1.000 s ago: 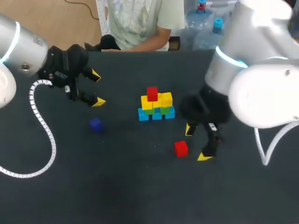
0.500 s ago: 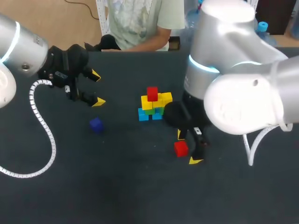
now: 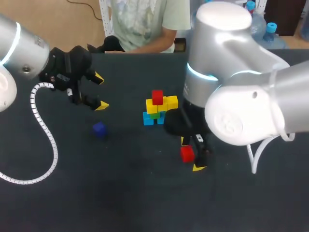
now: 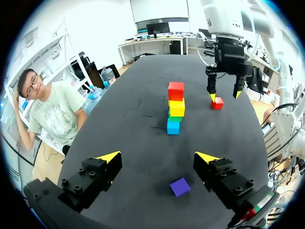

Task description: Place the blue cubes, place green cubes on the blue cubes, place the yellow cubes on the green cubes, then place the red cubes on the yellow cubes, and place purple cube on the red cubes.

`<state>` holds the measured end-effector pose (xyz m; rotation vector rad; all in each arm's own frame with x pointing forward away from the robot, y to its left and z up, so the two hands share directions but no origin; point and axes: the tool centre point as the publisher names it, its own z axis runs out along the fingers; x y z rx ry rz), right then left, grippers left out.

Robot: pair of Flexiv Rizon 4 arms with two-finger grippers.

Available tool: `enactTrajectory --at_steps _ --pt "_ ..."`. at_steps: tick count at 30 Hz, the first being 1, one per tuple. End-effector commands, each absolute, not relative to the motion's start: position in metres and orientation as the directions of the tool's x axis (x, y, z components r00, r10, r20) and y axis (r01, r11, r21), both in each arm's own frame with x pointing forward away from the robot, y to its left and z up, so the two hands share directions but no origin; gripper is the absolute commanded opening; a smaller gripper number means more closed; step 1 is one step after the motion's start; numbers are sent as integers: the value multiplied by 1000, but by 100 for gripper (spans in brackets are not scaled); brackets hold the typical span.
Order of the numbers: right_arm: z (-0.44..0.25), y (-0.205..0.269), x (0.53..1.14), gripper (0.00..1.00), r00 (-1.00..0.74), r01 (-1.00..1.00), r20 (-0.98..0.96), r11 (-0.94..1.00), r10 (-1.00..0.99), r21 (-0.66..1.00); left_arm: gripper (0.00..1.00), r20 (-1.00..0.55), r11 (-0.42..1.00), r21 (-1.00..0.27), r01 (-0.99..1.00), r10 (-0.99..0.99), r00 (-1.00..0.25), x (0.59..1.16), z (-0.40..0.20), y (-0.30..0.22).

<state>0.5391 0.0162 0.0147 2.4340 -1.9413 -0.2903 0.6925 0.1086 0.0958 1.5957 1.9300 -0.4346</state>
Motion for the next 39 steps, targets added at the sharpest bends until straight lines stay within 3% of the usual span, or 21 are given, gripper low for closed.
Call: enactTrajectory --at_steps 1,39 --pt "12 18 541 100 212 -966 -128 -227 -969 123 100 -627 225 118 967 772 -103 693 95 110" --pt "-2 19 553 100 182 -980 -39 -184 -983 78 100 -627 225 118 967 772 -103 693 95 110"
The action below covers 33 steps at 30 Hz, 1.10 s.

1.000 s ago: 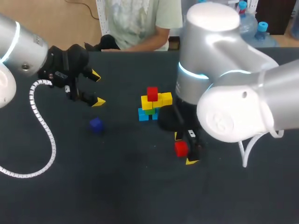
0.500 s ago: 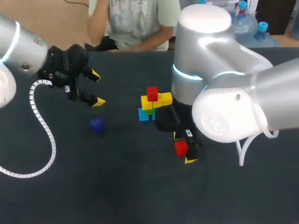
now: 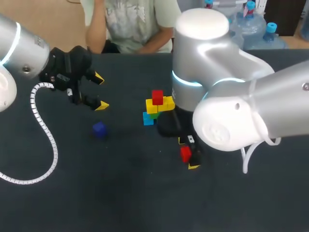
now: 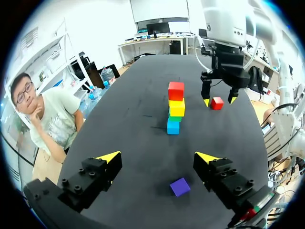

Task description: Place the blue cubes, place green cubes on the blue cubes, place the yellow cubes on the green cubes, then place the red cubes on the yellow cubes, and place purple cube on the red cubes.

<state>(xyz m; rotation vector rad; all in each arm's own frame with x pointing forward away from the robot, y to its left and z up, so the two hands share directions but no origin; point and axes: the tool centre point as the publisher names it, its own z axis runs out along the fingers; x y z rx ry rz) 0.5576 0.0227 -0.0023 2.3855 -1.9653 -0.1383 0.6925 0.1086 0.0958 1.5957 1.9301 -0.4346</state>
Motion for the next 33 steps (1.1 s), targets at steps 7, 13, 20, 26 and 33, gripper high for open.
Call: enactTrajectory --at_steps 7,13,20,26,33 --pt "-2 14 553 100 163 -984 -33 -164 -986 67 100 -627 225 118 967 772 -103 693 95 110" --pt "-3 14 551 92 163 -984 -34 -165 -986 66 100 -627 225 118 967 772 -103 693 95 110" --pt "-5 17 551 100 171 -982 -35 -173 -985 71 100 -627 225 118 967 772 -103 693 95 110" --pt "-5 16 552 37 170 -983 -31 -171 -985 67 100 -627 225 118 967 772 -103 693 95 110" --pt "-5 16 552 15 172 -982 -31 -174 -985 71 100 -627 225 118 967 772 -103 693 95 110"
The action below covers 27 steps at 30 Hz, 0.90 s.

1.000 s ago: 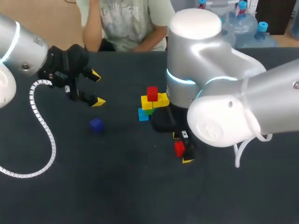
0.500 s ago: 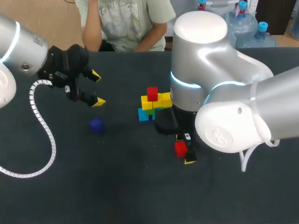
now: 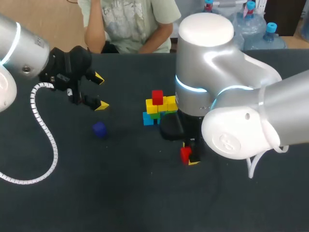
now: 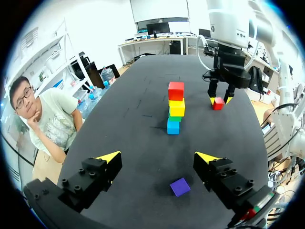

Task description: Place the blue cubes, place green cubes on the blue cubes, place the yellow cubes on the green cubes, then place the red cubes on the yellow cubes, and place purple cube on the red cubes.

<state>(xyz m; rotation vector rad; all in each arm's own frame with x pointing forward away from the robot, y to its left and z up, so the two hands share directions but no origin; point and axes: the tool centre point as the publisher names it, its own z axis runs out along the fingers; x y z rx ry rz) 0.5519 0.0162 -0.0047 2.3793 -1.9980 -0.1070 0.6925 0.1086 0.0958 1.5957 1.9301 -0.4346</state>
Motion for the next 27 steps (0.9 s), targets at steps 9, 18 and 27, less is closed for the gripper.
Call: enactTrajectory --at_steps 9,18,27 --pt "-6 15 552 0 171 -982 -31 -173 -985 71 100 -627 225 118 967 772 -103 693 95 110" --pt "1 17 555 0 185 -981 -33 -186 -982 49 100 -627 225 118 967 772 -103 693 95 110" --pt "34 16 575 0 199 -980 -32 -199 -979 -17 100 -627 225 118 967 772 -103 693 95 110"
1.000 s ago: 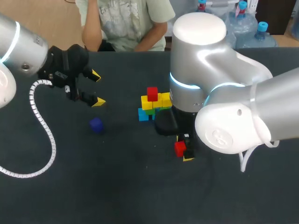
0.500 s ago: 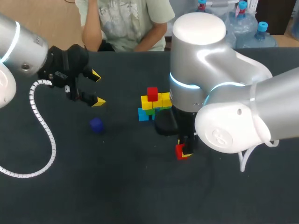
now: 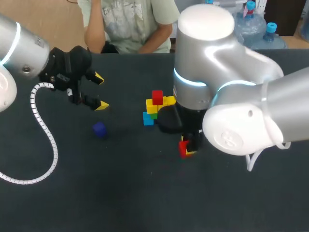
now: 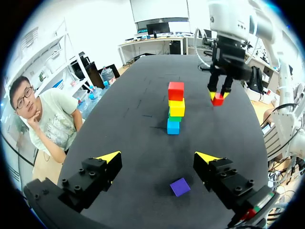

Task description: Place the blue cubes, place green cubes on the blue cubes, place the yellow cubes on the green cubes, then place the red cubes on the yellow cubes, and place purple cube on the red cubes.

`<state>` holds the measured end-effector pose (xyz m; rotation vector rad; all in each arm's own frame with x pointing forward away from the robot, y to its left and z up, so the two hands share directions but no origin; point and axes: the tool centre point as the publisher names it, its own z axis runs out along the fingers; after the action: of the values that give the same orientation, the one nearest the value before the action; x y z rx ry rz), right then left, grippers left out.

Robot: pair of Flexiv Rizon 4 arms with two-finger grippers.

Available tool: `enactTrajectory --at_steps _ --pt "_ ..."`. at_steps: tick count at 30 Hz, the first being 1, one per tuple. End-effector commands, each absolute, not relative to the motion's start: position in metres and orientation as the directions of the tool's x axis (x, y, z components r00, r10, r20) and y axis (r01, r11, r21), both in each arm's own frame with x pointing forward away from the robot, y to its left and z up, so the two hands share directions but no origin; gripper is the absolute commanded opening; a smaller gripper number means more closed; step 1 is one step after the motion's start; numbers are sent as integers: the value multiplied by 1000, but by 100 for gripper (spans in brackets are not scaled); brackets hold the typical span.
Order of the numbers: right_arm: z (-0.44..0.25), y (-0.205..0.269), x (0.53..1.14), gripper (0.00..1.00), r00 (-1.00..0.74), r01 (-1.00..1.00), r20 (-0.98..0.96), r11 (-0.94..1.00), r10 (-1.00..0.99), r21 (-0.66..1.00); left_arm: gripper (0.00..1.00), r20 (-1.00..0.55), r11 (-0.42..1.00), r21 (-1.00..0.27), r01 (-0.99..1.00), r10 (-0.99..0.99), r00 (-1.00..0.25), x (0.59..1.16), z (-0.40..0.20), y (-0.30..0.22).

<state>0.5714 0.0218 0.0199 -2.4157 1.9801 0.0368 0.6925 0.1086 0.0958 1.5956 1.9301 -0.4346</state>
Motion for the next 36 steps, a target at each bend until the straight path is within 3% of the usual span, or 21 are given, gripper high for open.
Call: enactTrajectory --at_steps 1,22,36 --pt "39 16 579 0 206 -978 -27 -205 -978 -28 100 -627 225 118 967 772 -103 693 95 110" --pt "102 43 653 0 296 -943 8 -293 -955 -154 100 -627 225 118 967 772 -103 693 95 110" --pt "104 48 678 0 292 -944 -12 -286 -956 -165 100 -627 225 118 967 772 -103 693 95 110"
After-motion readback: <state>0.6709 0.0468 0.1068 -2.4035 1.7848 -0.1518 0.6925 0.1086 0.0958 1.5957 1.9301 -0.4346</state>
